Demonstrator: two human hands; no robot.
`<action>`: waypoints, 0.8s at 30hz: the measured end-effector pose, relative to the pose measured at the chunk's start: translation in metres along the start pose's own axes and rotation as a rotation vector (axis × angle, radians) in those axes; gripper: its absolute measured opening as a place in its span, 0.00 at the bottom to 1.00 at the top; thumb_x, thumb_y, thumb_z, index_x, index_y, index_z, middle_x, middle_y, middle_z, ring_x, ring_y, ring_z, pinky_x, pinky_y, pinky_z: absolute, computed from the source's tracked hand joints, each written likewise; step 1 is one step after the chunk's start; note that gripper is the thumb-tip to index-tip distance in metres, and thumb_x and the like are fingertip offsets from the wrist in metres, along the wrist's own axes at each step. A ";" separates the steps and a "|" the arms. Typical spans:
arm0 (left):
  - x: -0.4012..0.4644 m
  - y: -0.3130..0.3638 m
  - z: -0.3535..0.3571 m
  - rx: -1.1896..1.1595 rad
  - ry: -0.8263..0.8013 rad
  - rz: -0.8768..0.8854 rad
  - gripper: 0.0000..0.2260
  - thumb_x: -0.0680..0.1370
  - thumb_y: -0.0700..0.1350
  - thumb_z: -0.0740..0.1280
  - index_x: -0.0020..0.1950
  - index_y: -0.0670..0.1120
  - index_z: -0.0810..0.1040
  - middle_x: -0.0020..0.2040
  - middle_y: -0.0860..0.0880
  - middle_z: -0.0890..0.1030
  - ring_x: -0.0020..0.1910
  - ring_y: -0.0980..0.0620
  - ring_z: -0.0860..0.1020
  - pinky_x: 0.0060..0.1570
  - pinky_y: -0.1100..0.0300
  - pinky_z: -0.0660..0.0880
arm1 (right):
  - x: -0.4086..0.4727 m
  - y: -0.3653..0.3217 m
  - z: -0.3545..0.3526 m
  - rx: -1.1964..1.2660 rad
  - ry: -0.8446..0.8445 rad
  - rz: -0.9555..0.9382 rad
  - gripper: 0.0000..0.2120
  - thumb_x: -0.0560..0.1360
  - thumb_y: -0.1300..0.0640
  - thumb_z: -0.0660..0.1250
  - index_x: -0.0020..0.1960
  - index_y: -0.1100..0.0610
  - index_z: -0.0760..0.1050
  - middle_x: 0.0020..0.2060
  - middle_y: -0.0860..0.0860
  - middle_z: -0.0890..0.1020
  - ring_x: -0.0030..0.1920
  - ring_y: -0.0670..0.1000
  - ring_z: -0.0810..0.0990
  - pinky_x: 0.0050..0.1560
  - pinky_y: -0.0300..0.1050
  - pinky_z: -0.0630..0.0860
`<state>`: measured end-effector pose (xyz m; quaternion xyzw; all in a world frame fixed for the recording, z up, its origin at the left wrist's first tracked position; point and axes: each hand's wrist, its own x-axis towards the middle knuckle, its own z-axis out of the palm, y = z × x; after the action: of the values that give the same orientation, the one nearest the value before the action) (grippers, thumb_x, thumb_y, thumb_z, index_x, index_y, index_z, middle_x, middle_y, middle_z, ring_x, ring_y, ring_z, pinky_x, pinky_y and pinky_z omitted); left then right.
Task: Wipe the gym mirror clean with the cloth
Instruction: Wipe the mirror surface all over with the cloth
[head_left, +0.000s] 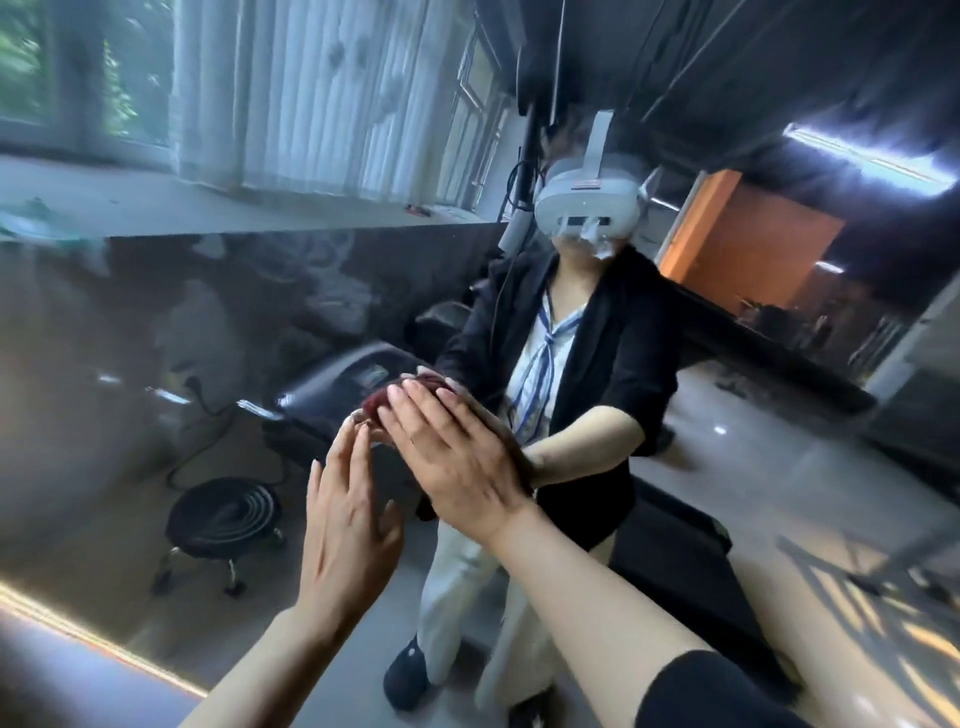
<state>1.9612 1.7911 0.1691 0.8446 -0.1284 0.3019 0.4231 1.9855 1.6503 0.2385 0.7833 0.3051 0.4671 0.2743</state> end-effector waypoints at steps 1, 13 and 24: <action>-0.002 -0.001 0.001 0.005 -0.009 0.004 0.41 0.63 0.29 0.73 0.76 0.36 0.63 0.77 0.39 0.64 0.74 0.38 0.65 0.67 0.31 0.67 | -0.006 0.008 -0.005 -0.002 0.032 0.027 0.22 0.83 0.62 0.51 0.74 0.59 0.71 0.74 0.56 0.71 0.75 0.56 0.67 0.77 0.52 0.61; -0.014 -0.020 0.005 -0.095 0.072 -0.162 0.38 0.68 0.29 0.68 0.78 0.37 0.60 0.77 0.41 0.62 0.74 0.41 0.64 0.68 0.33 0.66 | 0.056 -0.011 0.012 0.019 0.160 0.112 0.22 0.83 0.61 0.51 0.75 0.61 0.69 0.74 0.56 0.71 0.75 0.56 0.69 0.76 0.53 0.63; -0.040 -0.003 0.019 -0.105 -0.055 -0.137 0.39 0.65 0.28 0.68 0.76 0.37 0.63 0.77 0.39 0.62 0.74 0.39 0.62 0.67 0.33 0.67 | -0.062 0.031 -0.022 -0.098 0.139 0.252 0.19 0.82 0.65 0.59 0.72 0.61 0.73 0.72 0.60 0.71 0.73 0.60 0.68 0.77 0.58 0.61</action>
<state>1.9386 1.7769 0.1336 0.8362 -0.0976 0.2416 0.4826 1.9495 1.5869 0.2346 0.7668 0.1993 0.5653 0.2297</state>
